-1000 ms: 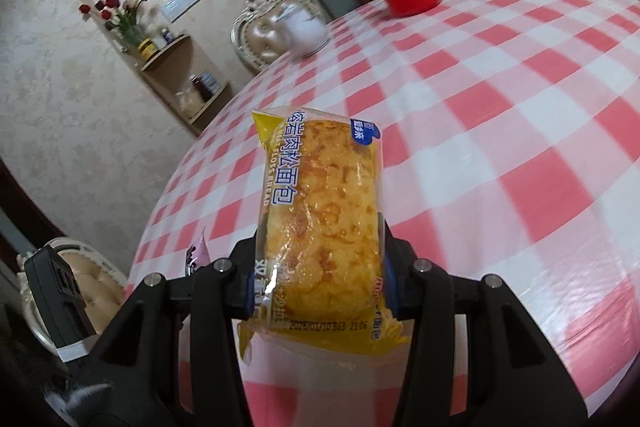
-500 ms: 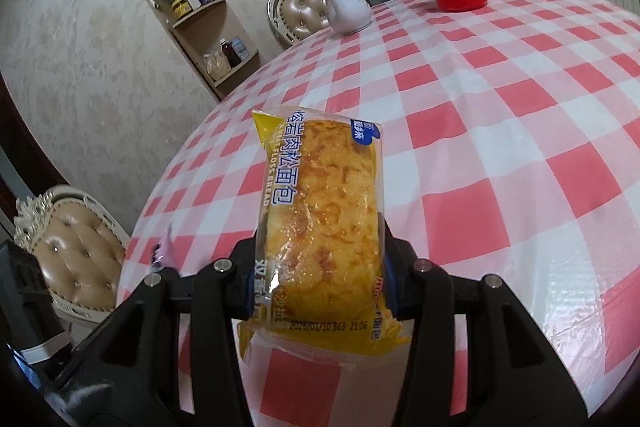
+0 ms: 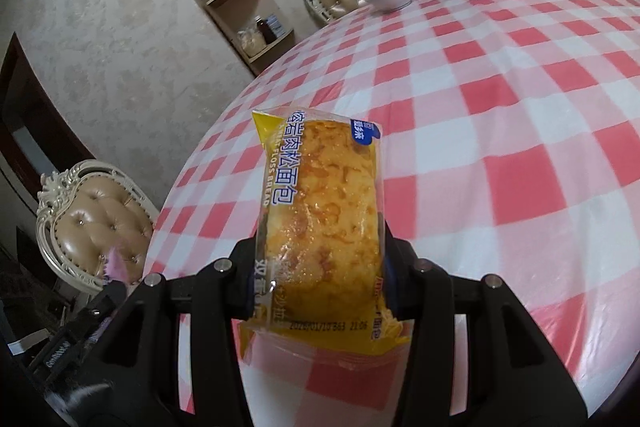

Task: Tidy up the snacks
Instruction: 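Carry the chocolate bar and bread pack toward the white box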

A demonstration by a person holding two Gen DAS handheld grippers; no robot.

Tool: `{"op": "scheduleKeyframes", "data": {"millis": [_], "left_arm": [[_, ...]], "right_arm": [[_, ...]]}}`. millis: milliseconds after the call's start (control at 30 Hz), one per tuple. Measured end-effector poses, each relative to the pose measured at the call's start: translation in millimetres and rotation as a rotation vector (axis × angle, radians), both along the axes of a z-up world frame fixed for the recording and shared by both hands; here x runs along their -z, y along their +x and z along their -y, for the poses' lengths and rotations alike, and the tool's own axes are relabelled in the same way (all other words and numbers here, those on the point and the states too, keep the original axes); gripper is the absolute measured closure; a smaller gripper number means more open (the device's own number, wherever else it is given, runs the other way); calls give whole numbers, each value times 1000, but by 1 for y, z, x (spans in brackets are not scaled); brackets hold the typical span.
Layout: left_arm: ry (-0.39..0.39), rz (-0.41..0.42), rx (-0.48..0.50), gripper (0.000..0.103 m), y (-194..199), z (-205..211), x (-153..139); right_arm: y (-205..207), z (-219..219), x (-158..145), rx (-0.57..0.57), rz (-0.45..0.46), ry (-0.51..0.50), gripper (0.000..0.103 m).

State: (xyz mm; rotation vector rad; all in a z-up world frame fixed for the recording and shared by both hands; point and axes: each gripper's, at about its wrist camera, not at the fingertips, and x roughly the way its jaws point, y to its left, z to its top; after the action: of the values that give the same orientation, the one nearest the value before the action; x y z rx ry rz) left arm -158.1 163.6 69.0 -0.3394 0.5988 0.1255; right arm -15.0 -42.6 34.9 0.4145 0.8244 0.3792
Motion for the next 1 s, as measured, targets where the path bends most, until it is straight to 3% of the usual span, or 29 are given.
{"op": "scheduleKeyframes", "data": {"millis": [233, 433, 733, 1000], "left_arm": [[10, 17, -90, 81, -67, -54, -9], [16, -13, -139, 81, -107, -88, 2], [79, -59, -179, 81, -148, -108, 14], [98, -111, -218, 81, -171, -126, 37]], "right_arm": [[-10, -6, 4, -1, -23, 30, 53], [-26, -28, -3, -44, -12, 45, 53], [-65, -99, -13, -218, 29, 36, 53], [-127, -181, -11, -434, 89, -74, 53]]}}
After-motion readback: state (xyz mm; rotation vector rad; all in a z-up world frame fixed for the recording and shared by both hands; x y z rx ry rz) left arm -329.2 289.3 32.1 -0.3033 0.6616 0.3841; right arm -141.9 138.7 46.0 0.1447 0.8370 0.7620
